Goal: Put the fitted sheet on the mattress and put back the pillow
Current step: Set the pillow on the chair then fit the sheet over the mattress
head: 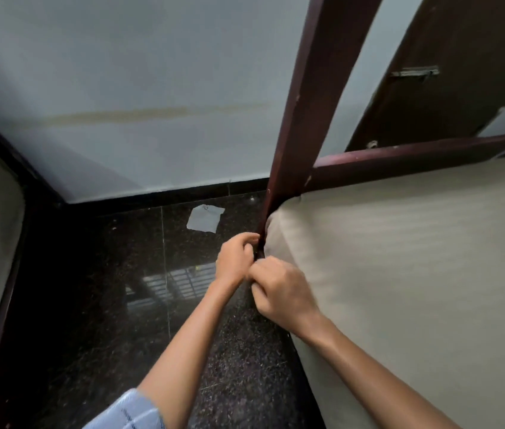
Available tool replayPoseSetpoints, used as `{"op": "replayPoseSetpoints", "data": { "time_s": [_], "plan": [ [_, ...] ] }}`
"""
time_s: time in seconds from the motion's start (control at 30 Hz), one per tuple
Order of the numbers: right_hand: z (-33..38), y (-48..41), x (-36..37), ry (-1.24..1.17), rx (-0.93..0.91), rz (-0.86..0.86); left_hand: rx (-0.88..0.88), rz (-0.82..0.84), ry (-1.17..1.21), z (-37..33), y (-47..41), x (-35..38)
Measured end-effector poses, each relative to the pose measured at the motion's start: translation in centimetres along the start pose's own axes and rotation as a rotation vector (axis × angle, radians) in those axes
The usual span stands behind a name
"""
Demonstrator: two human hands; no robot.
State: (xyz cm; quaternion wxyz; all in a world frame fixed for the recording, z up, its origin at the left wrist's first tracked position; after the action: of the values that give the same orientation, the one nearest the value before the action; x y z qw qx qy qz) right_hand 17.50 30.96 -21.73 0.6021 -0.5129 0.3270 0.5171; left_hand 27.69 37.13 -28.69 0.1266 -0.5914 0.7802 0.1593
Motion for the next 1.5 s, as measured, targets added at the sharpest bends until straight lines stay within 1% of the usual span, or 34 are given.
{"op": "replayPoseSetpoints", "data": {
  "time_s": [0.07,0.1,0.13,0.17,0.2,0.23,0.27,0.3,0.37,0.4,0.47,0.7,1.03,1.13,1.23,1.3,1.4,1.5],
  "plan": [
    [-0.2,2.6,-1.9,0.021,0.056,-0.186,0.08,-0.105,0.015,-2.0,1.5,-0.7],
    [-0.7,3.9,-2.9,0.056,0.121,-0.266,0.205,-0.18,0.031,-3.4,2.6,-1.0],
    [-1.6,4.8,-3.6,0.109,0.204,-0.318,0.353,-0.221,0.013,-5.1,3.8,-1.0],
    [-2.4,5.3,-4.2,0.17,0.291,-0.334,0.515,-0.215,-0.003,-6.7,4.9,-0.5],
    [-3.3,5.5,-4.5,0.235,0.376,-0.318,0.677,-0.167,-0.048,-8.4,5.7,0.3],
    [-4.2,5.5,-4.5,0.282,0.459,-0.279,0.815,-0.07,-0.094,-9.5,6.2,1.5],
    [-4.8,5.5,-4.4,0.317,0.532,-0.233,0.909,0.052,-0.161,-10.4,6.4,2.7],
    [-5.2,5.4,-4.3,0.34,0.595,-0.181,0.954,0.186,-0.238,-10.9,6.2,3.9],
    [-5.5,5.5,-4.0,0.381,0.677,-0.088,0.931,0.387,-0.405,-10.9,5.4,5.4],
    [-5.5,5.7,-3.8,0.405,0.698,-0.057,0.893,0.454,-0.465,-10.6,5.0,5.9],
    [-5.3,5.8,-3.7,0.431,0.714,-0.029,0.84,0.524,-0.513,-10.1,4.7,6.1],
    [-5.1,5.7,-4.2,0.377,0.751,-0.054,0.789,0.596,-0.595,-10.2,4.7,6.0],
    [-5.1,5.6,-4.1,0.326,0.782,-0.046,0.822,0.516,-0.549,-9.6,4.3,6.4],
    [-5.2,5.9,-4.1,0.286,0.763,-0.093,0.834,0.482,-0.55,-9.6,4.6,6.5],
    [-5.5,6.2,-3.7,0.245,0.735,-0.128,0.8,0.474,-0.559,-9.7,4.8,6.7],
    [-5.7,6.3,-3.7,0.223,0.732,-0.144,0.77,0.519,-0.595,-10.0,4.7,6.8],
    [-5.7,6.4,-3.8,0.172,0.752,-0.143,0.707,0.64,-0.724,-10.9,4.5,6.7],
    [-5.8,6.3,-3.9,0.123,0.784,-0.043,0.611,0.719,-0.89,-12.2,4.2,7.2]
  ]
}}
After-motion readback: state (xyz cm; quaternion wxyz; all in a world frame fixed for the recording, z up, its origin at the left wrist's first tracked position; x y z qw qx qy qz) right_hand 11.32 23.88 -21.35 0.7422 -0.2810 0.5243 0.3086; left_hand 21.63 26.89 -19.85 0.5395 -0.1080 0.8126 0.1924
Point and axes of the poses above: each hand's wrist, its own y-axis away from the middle knuckle, its own x-axis out of the palm, z = x × y, the point moved 4 cm from there along -y, towards the middle knuckle, and after that the axes turned 7 degrees about y, right-handed, at the moved point
